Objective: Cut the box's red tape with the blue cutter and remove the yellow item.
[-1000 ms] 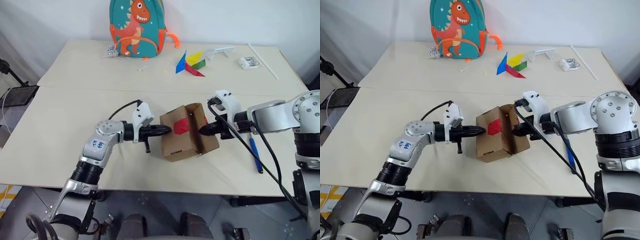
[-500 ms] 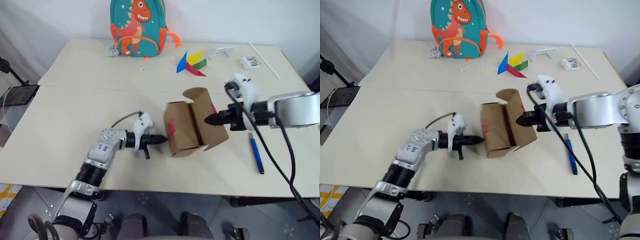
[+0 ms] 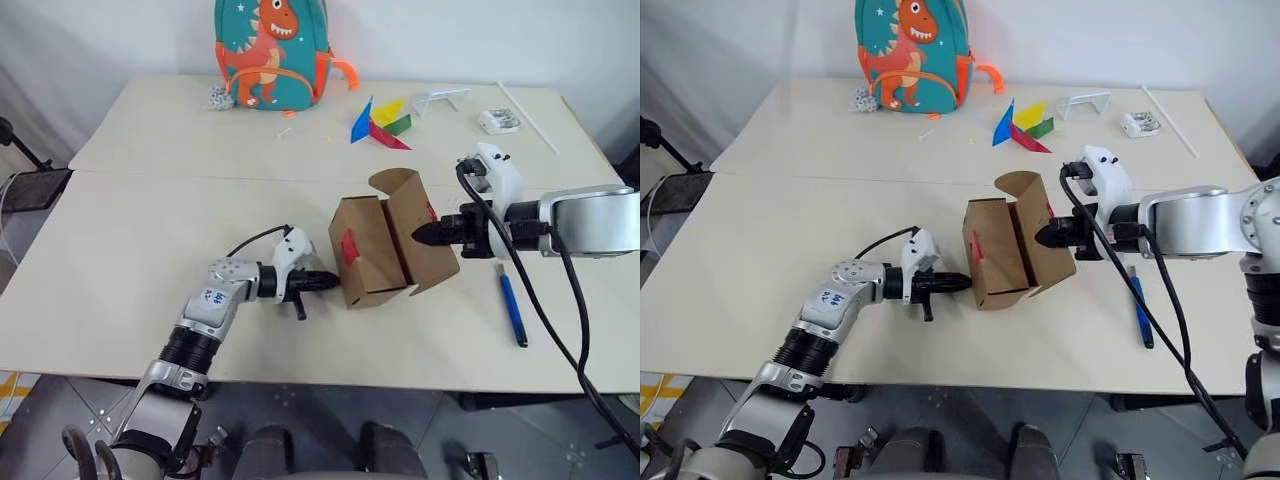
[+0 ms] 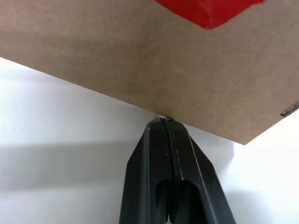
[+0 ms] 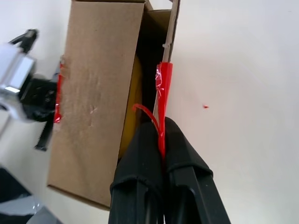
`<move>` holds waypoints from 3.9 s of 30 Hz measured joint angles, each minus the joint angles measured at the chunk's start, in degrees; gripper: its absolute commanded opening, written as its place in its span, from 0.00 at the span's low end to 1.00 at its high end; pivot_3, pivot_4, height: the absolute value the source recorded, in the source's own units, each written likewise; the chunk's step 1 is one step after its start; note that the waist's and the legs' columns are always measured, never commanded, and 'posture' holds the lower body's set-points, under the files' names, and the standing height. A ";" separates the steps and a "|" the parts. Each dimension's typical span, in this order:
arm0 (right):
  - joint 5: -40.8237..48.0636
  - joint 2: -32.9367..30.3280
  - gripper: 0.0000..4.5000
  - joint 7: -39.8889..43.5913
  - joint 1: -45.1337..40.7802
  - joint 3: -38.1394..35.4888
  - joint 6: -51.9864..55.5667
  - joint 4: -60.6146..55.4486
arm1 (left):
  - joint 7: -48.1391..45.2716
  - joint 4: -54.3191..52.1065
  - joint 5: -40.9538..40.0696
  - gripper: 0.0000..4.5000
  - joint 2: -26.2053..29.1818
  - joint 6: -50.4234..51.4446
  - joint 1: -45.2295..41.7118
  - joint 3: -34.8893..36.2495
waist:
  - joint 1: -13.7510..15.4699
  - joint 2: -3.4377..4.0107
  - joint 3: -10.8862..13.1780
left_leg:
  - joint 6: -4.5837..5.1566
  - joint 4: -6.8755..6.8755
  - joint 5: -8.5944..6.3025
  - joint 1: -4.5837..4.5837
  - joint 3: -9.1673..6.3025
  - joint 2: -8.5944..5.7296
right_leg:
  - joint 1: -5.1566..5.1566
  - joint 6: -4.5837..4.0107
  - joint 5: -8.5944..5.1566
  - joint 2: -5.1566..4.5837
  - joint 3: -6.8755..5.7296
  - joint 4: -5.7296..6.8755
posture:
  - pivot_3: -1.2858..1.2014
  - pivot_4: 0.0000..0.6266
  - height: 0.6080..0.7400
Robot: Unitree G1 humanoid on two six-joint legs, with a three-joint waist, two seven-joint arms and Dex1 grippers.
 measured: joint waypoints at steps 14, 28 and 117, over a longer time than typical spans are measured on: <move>-0.05 1.10 0.00 -5.21 -0.60 5.02 0.27 1.71 | -10.81 -10.79 -9.49 0.00 12.32 14.31 2.38 3.20 | -0.10 0.01 0.01 | -0.05 -0.02 0.03 -0.07 0.06 0.03 | -0.18 -0.02 0.01 0.00 0.01 0.09 | 0.52 0.24 1.00; -0.06 2.41 0.00 -6.48 -2.89 6.40 -0.22 1.70 | -2.74 -8.76 -7.95 0.00 6.64 10.88 0.92 3.87 | -0.21 0.00 0.02 | -0.05 0.07 0.03 -0.12 0.07 0.03 | -0.21 -0.01 0.02 0.00 0.00 0.16 | 0.52 0.24 1.00; 0.22 1.88 0.00 -10.82 -2.59 9.15 -4.25 -3.68 | -3.14 -19.08 -16.59 0.00 15.69 21.08 -2.64 3.95 | 0.06 -0.06 0.06 | 0.04 0.66 -0.02 -0.15 0.06 0.08 | -0.07 -0.07 0.13 -0.01 0.05 0.41 | 0.52 0.24 1.00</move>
